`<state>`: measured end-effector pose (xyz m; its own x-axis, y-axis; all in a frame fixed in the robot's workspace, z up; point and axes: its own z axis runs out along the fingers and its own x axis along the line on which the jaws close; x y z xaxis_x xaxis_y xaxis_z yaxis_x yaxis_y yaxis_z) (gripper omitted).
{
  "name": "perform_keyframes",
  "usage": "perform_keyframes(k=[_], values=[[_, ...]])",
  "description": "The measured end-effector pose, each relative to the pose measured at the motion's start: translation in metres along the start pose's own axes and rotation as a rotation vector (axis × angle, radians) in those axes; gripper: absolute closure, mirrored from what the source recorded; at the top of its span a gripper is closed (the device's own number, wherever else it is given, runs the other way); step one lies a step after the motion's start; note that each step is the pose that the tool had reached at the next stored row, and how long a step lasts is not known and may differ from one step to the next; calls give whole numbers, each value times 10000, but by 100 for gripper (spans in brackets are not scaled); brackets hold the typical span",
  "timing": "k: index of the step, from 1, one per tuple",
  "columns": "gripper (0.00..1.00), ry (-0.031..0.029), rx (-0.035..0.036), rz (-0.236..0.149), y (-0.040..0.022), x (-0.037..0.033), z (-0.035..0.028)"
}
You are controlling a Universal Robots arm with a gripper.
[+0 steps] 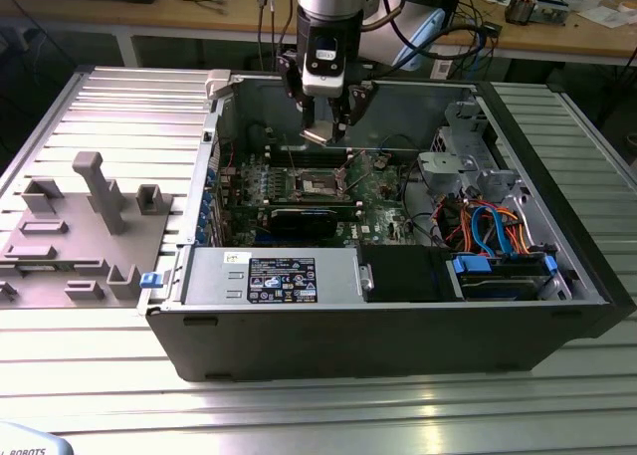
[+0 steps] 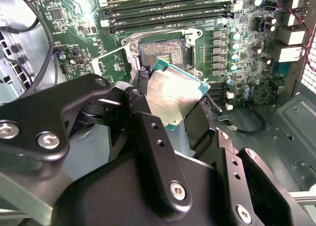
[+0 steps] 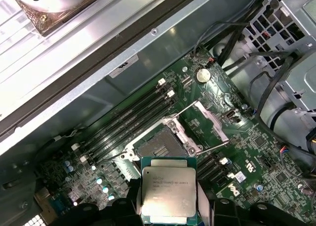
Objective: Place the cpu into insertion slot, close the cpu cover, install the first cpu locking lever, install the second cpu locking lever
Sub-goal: 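Place the cpu into insertion slot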
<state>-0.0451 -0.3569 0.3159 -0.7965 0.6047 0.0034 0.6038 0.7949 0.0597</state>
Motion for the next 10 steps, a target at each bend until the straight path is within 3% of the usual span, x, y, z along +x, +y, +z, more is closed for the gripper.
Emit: perform_keyframes(k=[10], values=[[46, -69, 62, 345, 0, 0, 7]])
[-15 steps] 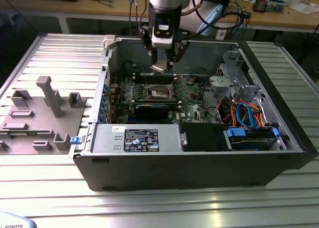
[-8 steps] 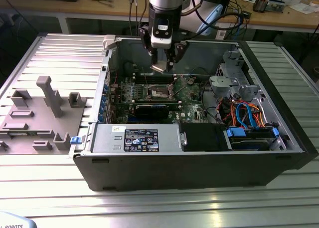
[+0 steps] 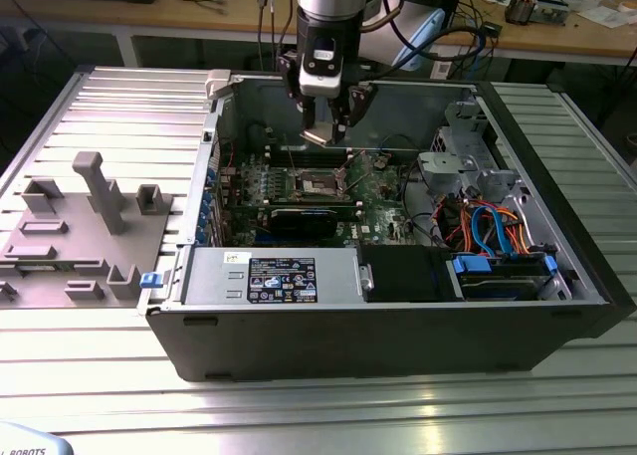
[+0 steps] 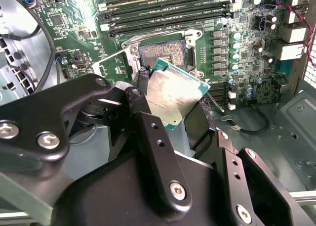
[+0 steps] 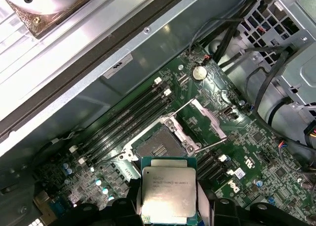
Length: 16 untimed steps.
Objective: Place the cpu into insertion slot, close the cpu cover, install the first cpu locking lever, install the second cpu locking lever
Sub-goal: 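Place the cpu into insertion slot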
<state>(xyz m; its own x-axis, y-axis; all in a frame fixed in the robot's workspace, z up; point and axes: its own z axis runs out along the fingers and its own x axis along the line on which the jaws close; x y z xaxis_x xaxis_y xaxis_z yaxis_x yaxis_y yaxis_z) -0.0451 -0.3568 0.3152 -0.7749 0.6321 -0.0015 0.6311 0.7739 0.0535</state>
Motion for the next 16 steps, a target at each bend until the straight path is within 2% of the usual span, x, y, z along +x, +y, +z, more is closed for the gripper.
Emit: perform_keyframes(k=[9, 12, 16], values=[[46, -68, 72, 166, 0, 0, 0], [46, -126, 136, 277, 0, 0, 1], [46, -143, 151, 397, 0, 0, 1]])
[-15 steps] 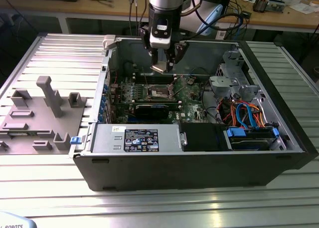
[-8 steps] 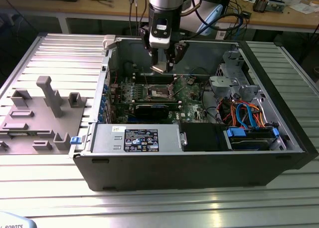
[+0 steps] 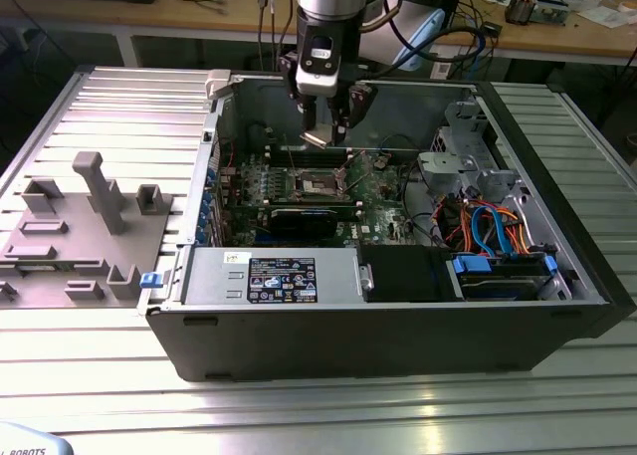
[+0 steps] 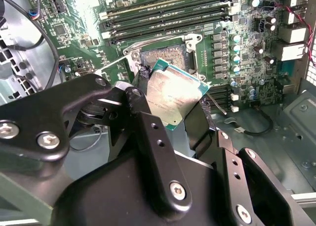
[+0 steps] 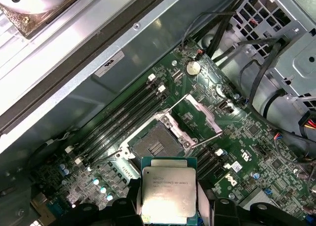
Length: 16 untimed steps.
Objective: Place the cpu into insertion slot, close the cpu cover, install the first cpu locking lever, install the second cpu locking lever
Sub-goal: 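Place the cpu into insertion slot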
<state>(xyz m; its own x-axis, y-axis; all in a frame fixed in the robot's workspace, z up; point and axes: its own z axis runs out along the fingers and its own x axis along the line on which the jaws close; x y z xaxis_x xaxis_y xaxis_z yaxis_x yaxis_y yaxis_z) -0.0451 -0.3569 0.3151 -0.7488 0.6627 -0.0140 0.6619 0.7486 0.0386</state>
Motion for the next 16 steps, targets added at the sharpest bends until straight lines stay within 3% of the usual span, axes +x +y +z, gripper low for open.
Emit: perform_keyframes(k=[16], values=[[46, -23, 10, 546, 0, 0, 4]])
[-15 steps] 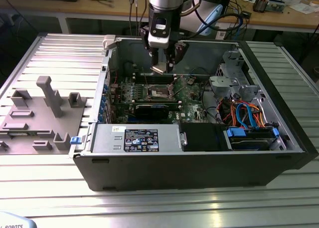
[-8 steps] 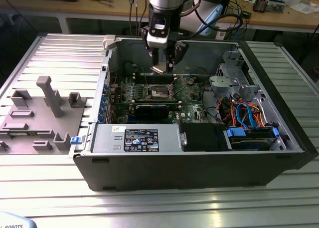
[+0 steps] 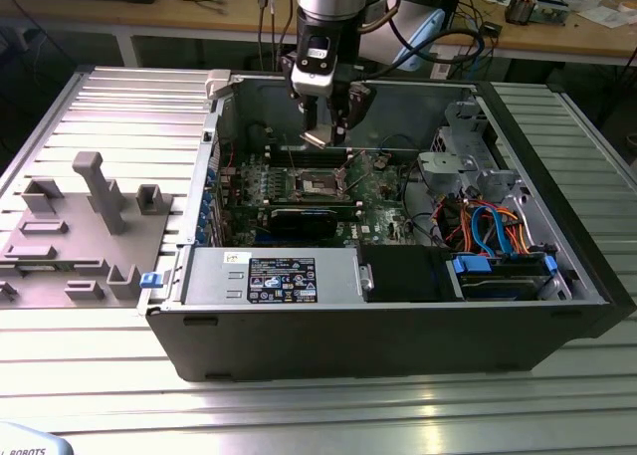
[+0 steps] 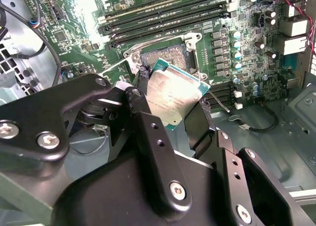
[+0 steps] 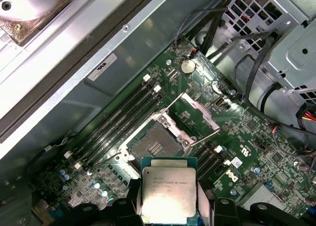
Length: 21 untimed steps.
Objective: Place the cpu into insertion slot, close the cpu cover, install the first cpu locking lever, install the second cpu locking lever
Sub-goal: 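Place the cpu into insertion slot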
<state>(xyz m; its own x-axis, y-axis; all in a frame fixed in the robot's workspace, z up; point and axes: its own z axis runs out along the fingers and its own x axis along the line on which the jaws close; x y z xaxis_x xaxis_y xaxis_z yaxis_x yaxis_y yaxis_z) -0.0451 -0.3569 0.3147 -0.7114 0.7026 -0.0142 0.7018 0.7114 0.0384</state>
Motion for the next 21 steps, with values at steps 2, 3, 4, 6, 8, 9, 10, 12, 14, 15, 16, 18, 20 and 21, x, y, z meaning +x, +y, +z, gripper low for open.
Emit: perform_keyframes(k=[2, 3, 4, 6, 8, 9, 10, 12, 14, 15, 16, 18, 20, 21], values=[[46, -4, 2, 77, 0, 0, 1], [46, -5, 2, 105, 0, 0, 1], [46, -7, 3, 128, 0, 0, 1], [46, -9, 4, 178, 0, 0, 2], [46, -12, 6, 226, 0, 0, 2], [46, -14, 7, 264, 0, 0, 2], [46, -15, 8, 287, 0, 0, 3], [46, -20, 11, 364, 0, 0, 3], [46, -24, 13, 440, 0, 0, 3], [46, -26, 14, 477, 0, 0, 3], [46, -27, 15, 505, 0, 0, 3], [46, -31, 17, 607, 0, 0, 3], [46, -34, 17, 670, 0, 0, 4], [46, -35, 18, 704, 0, 0, 4]])
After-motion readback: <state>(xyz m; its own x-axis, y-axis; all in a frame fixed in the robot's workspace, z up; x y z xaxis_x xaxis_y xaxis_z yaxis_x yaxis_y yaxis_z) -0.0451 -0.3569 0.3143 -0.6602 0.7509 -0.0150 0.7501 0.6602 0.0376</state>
